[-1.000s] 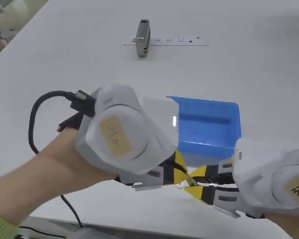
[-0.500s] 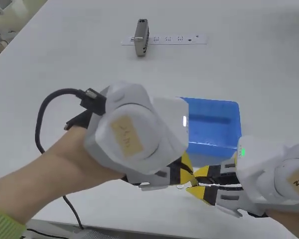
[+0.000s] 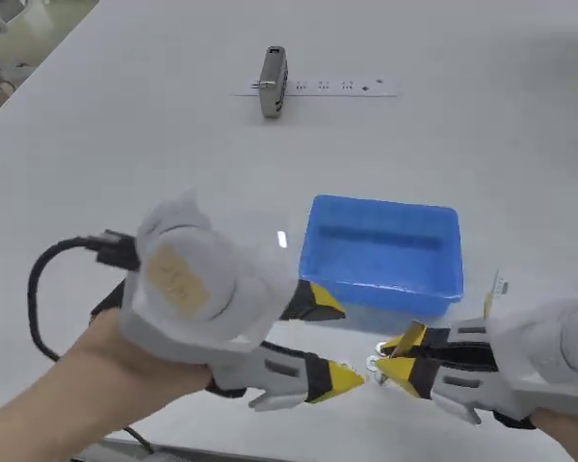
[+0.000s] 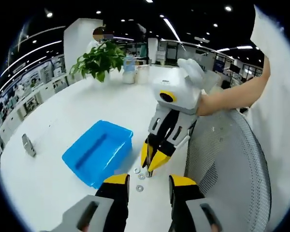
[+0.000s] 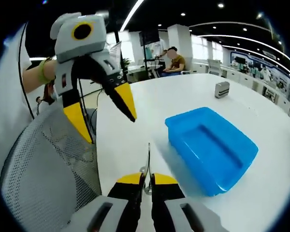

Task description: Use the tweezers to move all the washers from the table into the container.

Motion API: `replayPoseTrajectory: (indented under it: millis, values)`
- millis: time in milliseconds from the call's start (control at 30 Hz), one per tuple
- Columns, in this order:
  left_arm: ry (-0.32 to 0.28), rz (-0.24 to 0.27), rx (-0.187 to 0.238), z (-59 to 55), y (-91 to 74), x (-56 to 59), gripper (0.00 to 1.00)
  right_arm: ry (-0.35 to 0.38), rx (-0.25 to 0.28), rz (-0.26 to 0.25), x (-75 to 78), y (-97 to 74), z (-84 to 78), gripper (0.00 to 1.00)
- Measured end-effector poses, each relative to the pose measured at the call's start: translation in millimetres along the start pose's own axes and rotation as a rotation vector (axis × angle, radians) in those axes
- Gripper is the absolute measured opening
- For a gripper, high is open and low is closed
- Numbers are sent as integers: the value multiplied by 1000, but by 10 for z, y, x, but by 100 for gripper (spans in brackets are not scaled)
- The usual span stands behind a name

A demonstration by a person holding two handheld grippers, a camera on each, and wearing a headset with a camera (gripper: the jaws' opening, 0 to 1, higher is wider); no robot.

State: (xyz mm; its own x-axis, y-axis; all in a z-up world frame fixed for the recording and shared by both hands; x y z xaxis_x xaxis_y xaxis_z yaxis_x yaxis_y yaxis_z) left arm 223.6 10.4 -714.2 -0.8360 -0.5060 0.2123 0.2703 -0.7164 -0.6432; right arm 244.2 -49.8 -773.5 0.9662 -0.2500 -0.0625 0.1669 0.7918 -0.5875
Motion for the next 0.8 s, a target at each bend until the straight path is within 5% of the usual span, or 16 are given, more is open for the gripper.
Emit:
replayPoseTrajectory:
  millis: [200, 300, 533, 800]
  values:
    - [-272, 97, 256, -68, -282, -112, 43, 163, 98, -44, 127, -200, 103, 3]
    - [-294, 150, 344, -56, -428, -144, 46, 210, 132, -63, 208, -332, 179, 3]
    - [-301, 254, 459, -23, -599, -193, 61, 246, 178, -116, 410, -577, 434, 3]
    - [-328, 311, 506, -47, -668, -219, 80, 222, 135, -223, 778, -577, 509, 3]
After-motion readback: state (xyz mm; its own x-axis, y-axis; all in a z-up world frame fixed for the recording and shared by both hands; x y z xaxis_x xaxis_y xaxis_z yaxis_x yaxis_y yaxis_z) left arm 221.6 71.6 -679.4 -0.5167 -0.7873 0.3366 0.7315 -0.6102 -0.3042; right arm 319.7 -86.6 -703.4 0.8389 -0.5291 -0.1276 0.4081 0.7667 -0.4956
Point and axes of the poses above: the centre of the closed fingertips' face, and the gripper's own axes: y roughly forward along the fingers, x roughly to its right, z roughly out of its top, the point moved 2 cm from there along -y, roughly backward along the fingers, and after that the axes turned 9 degrees about -y, right-handed, at the moved point
